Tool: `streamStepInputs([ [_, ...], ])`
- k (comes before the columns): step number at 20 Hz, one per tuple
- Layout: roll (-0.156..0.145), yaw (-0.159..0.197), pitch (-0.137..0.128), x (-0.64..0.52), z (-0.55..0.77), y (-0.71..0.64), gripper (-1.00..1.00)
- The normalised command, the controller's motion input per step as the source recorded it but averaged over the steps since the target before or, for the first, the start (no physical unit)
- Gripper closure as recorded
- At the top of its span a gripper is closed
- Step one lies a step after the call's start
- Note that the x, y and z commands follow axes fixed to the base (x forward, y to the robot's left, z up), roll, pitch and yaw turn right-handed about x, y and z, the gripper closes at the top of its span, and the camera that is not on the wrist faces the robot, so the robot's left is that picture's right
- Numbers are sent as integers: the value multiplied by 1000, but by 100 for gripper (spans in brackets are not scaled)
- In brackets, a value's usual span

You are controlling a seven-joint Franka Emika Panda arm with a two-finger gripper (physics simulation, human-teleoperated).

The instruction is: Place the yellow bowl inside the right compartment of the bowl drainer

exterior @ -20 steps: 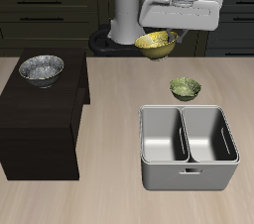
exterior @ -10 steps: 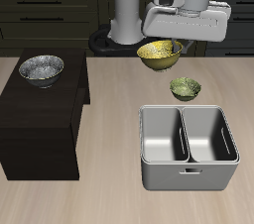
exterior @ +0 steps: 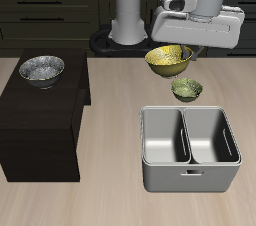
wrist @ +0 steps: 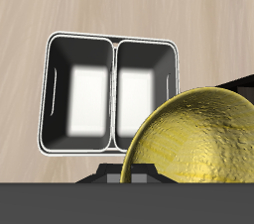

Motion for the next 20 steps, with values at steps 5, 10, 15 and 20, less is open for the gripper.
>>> streamStepInputs([
  [5,10,29,8,164,-234,147,100],
  [10,8,3,47,133,-395,5,100],
  [15,-1,0,30,54,-246,-50,100],
  [20,3,12,25,23,-273,-2,100],
])
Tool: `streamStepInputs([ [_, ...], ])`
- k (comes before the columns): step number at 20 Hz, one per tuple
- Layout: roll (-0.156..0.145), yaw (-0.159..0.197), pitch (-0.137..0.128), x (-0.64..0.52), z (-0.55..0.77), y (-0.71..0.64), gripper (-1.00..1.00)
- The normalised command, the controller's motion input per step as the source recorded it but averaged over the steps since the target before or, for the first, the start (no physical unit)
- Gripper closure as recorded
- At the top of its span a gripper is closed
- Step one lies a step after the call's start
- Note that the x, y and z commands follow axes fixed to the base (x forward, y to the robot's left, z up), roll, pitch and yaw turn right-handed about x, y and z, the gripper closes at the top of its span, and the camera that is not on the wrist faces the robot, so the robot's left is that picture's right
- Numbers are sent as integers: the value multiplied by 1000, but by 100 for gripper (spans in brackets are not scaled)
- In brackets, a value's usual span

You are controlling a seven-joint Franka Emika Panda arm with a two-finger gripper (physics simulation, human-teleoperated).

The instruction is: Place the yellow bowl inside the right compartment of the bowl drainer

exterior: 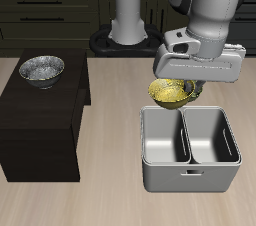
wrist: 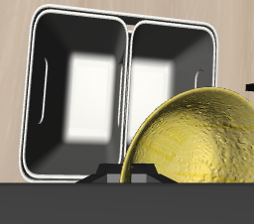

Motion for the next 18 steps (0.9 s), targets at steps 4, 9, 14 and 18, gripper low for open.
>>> streamStepInputs([
  [4,8,6,30,39,-247,72,100],
  [9,-17,51,26,35,-231,38,100],
  [14,-3,-14,21,14,-79,-20,-100],
  [18,-23,-23,15,-36,-36,-143,-100],
])
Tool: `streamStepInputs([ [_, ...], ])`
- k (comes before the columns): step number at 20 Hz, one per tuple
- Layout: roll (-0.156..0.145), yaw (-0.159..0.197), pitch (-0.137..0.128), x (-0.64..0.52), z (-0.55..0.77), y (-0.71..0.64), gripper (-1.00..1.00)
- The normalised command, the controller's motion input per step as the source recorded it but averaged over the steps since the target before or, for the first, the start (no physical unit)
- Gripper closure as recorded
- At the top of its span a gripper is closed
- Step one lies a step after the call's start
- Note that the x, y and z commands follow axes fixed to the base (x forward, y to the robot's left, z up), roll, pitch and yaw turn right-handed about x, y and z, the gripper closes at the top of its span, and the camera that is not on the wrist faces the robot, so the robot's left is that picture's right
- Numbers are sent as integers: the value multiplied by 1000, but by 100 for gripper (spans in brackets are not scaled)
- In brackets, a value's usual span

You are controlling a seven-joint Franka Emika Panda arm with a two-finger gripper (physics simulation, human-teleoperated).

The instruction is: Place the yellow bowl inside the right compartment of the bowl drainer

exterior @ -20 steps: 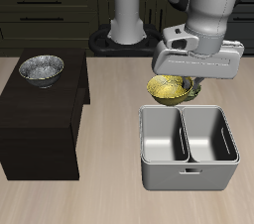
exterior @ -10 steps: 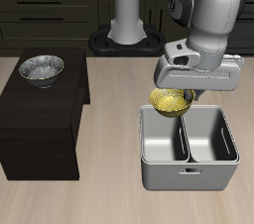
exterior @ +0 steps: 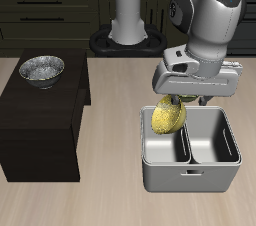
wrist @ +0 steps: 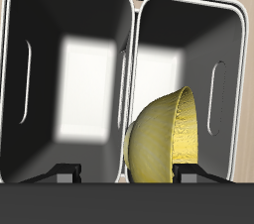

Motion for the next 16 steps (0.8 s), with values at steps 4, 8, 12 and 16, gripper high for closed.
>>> streamStepInputs([
  [4,-15,3,-19,-65,92,-130,-100],
  [8,-16,-3,-37,-86,177,-137,-100],
  [12,9,14,-49,-188,291,-73,-100],
  [16,-6,-15,-28,-117,194,-53,-100],
])
